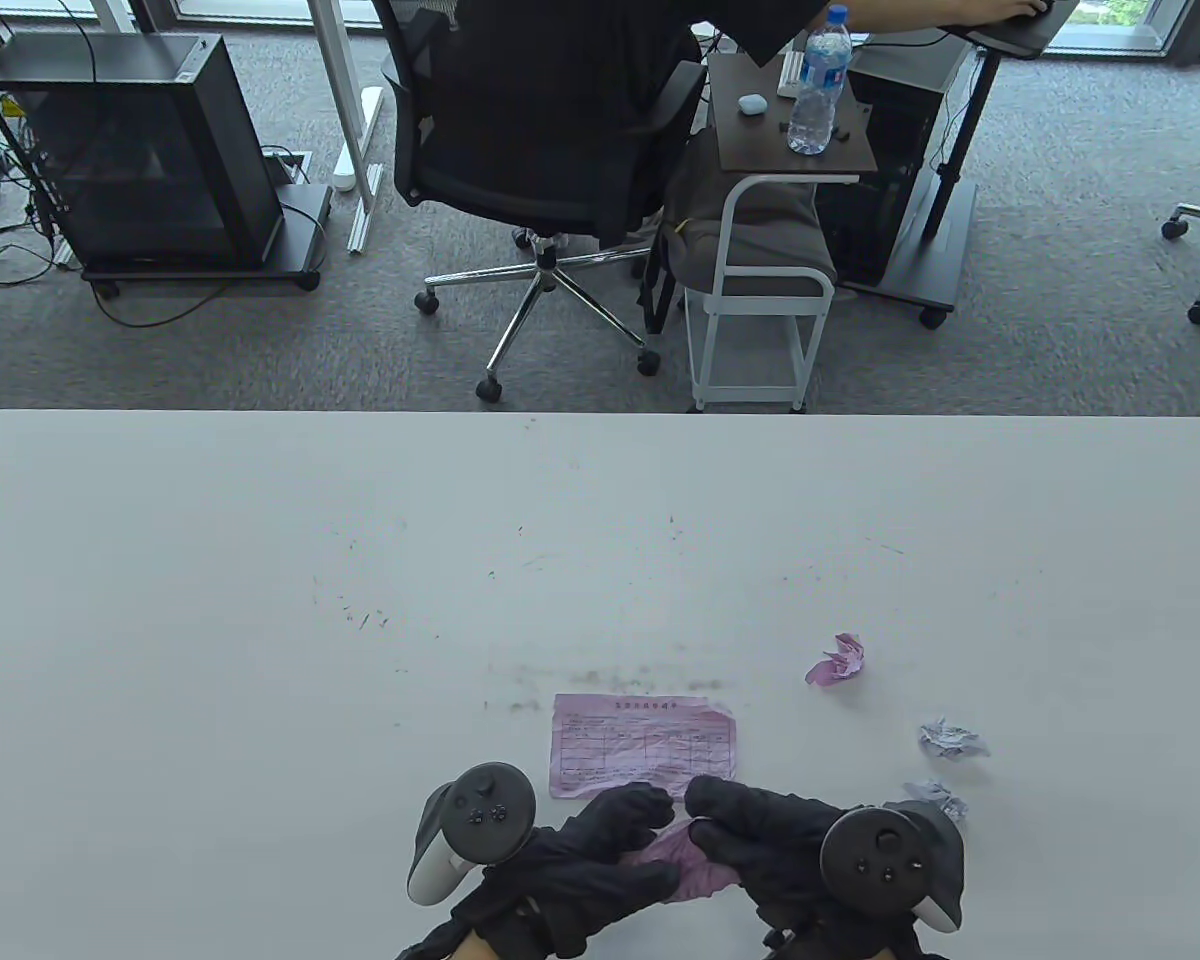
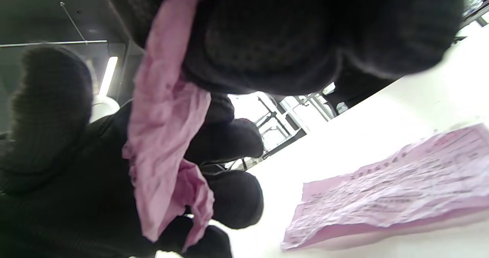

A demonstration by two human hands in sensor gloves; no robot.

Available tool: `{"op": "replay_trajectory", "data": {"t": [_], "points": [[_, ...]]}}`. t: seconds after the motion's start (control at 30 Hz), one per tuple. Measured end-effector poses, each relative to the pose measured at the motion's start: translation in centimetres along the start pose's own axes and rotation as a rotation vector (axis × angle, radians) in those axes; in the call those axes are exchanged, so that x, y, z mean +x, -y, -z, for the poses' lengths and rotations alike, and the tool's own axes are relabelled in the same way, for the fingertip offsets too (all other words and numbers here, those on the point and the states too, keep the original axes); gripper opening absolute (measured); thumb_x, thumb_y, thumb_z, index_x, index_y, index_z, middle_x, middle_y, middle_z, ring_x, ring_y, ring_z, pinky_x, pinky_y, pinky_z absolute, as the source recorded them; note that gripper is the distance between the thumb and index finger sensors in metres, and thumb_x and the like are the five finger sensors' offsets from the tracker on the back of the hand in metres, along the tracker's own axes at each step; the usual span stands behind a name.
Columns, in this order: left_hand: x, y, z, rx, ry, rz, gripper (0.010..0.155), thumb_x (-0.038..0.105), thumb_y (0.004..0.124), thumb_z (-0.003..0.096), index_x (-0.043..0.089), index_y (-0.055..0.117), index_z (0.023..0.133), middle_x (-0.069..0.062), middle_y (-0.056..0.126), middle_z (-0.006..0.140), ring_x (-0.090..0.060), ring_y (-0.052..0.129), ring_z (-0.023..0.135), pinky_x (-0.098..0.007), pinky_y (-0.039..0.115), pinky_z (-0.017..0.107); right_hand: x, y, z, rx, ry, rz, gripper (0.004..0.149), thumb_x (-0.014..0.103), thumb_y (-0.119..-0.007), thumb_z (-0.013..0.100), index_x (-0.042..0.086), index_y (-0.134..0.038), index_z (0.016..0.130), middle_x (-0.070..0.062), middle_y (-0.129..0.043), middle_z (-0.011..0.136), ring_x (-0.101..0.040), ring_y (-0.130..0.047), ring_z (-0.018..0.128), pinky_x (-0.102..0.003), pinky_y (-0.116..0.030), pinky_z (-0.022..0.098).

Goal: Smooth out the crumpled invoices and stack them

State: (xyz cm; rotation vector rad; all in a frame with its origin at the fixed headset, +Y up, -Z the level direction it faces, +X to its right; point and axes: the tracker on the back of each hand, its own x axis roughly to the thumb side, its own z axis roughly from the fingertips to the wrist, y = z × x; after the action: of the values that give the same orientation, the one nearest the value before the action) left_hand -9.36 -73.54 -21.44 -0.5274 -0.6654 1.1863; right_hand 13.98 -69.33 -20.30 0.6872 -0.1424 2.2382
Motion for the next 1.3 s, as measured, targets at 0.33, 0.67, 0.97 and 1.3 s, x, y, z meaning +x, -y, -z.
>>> {"op": "replay_trajectory", "data": {"t": [0.33,0.67,0.97,1.3], "points": [[-0.2,-1.8,-0.6,0.071,-0.048,0.075,0.046,0.034,0.086,0.0558,0.012,0.079,0.096,-0.01,0.085,0.08,-0.028,0.098,0.059,-0.06,0.077,0.055,0.1,0.2,0.0,0.024,-0.006,-0.063,0.04,0.033,-0.084,0.05,0.013,-0.079,0.084,-0.004,-0.098,0.046,-0.014,-0.097,0.023,-0.033,-0.089,0.018],[-0.7,-2.2,-0.8,0.083,0.002,-0.181,0.048,0.02,0.08,0.0584,0.017,0.061,0.102,-0.017,0.078,0.094,-0.038,0.096,0.073,-0.061,0.078,0.056,-1.4,1.7,-0.5,-0.053,-0.057,0.019,0.04,0.033,-0.084,0.05,0.012,-0.079,0.084,-0.004,-0.098,0.046,-0.014,-0.098,0.023,-0.033,-0.089,0.018],[0.9,-2.8,-1.6,0.297,0.013,0.259,0.053,0.018,0.08,0.0567,0.009,0.061,0.106,-0.018,0.084,0.083,-0.024,0.102,0.048,-0.053,0.085,0.047,-2.2,1.8,-0.7,0.046,-0.09,-0.099,0.049,0.041,-0.083,0.05,0.012,-0.074,0.089,-0.018,-0.092,0.074,-0.03,-0.099,0.049,-0.045,-0.088,0.035],[2.6,-0.5,-0.6,0.168,0.034,0.453,0.058,0.018,0.082,0.0553,0.004,0.057,0.106,-0.017,0.086,0.082,-0.019,0.103,0.043,-0.05,0.088,0.045,0.0,-0.6,0.0,0.24,-0.02,-0.061,0.088,0.06,-0.078,0.045,0.008,-0.042,0.106,-0.032,-0.057,0.105,-0.048,-0.074,0.083,-0.061,-0.074,0.053]]}}
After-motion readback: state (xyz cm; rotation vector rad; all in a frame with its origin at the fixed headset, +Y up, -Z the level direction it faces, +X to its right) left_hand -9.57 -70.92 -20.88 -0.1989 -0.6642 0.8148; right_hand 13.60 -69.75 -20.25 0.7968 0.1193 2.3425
